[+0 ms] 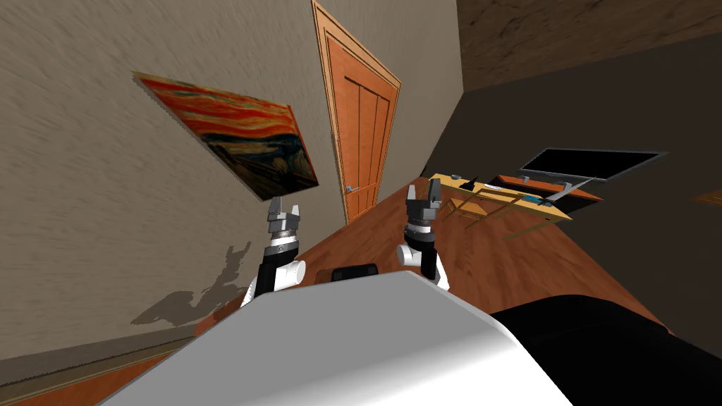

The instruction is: Pull the door open

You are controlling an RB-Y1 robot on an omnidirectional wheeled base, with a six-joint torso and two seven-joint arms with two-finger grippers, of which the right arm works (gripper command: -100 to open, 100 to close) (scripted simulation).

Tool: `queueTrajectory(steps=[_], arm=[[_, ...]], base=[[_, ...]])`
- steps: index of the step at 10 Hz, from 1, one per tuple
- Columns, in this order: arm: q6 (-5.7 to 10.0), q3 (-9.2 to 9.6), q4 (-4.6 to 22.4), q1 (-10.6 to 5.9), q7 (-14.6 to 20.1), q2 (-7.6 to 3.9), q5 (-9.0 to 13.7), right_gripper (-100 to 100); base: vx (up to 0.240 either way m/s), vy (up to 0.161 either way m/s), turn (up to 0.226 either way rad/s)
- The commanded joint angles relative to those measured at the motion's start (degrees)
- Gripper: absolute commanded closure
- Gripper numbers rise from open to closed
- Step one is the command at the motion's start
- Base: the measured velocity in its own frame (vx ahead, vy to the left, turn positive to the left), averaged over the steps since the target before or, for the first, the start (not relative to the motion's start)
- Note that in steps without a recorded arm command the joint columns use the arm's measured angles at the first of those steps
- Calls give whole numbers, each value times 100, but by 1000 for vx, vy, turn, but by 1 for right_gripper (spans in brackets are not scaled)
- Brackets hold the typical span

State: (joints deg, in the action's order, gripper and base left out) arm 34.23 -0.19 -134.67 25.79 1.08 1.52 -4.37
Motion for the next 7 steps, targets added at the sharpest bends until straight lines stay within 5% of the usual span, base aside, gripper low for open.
queueTrajectory(steps=[1,7], arm=[[38,-2,234,-62,32,-68,21,-100],[147,-8,912,-243,124,-243,80,-100]], base=[[79,-87,126],[61,2,87]])
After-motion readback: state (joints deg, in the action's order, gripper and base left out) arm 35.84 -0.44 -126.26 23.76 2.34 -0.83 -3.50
